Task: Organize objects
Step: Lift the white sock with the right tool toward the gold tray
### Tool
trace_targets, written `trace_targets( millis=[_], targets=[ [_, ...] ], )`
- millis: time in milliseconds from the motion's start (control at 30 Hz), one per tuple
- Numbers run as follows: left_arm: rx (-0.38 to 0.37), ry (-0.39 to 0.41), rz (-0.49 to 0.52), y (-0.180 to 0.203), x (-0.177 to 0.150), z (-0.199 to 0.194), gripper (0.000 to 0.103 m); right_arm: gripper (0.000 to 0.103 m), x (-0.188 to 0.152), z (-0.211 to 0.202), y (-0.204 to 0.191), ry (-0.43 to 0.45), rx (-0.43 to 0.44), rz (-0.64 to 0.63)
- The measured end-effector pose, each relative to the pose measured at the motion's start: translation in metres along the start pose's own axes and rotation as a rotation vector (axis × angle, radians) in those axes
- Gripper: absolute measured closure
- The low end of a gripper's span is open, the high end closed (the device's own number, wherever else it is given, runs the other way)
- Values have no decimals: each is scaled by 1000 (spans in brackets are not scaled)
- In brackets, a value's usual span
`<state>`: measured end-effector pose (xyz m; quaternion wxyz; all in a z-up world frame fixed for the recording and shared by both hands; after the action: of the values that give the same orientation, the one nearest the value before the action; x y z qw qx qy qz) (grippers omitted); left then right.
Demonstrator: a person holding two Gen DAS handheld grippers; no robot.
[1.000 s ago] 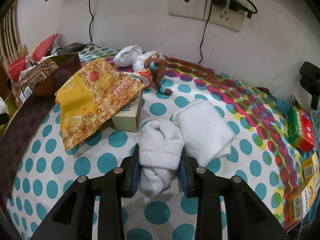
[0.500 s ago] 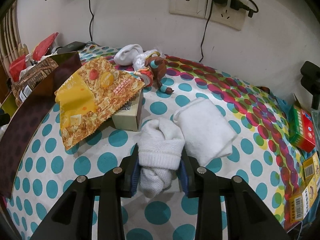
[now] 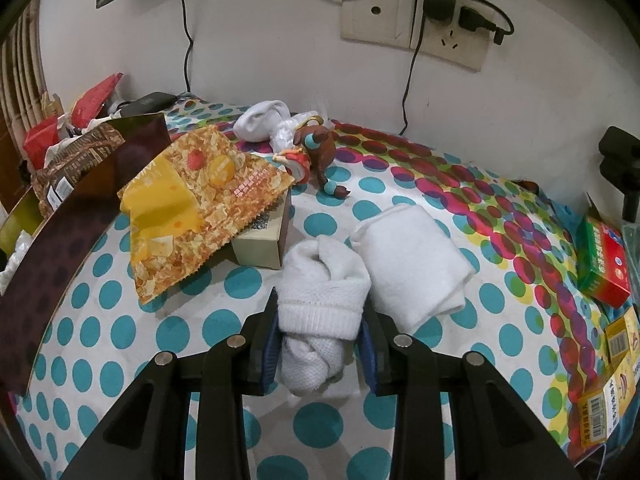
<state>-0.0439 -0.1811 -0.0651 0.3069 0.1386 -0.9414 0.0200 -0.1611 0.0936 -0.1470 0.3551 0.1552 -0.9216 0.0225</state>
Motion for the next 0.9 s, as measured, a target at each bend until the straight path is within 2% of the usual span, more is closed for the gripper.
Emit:
trace_targets(
  millis=[500,733,900],
  targets=[
    [-39,20,7,5,-20,-27,43,72,0,-9,-8,48,-43,-43],
    [-24,49,35,5,-26,-43,43,71,1,-15,-18,83,-64,-95],
    [-4,66,70,7,-30,-51,43,71,0,-13,-26,73,-80,-139]
  ],
)
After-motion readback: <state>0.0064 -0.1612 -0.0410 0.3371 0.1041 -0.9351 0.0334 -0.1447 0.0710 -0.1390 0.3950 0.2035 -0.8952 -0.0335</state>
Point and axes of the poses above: each gripper's, at about its wrist camera, not at the fingertips, and z roughly the way its jaws point, y to its right, x to its top, the point moved 1 cm from there along z, roughly the way its jaws point, and after that the axes turned 2 degrees about -z, right-handed, at the moved point
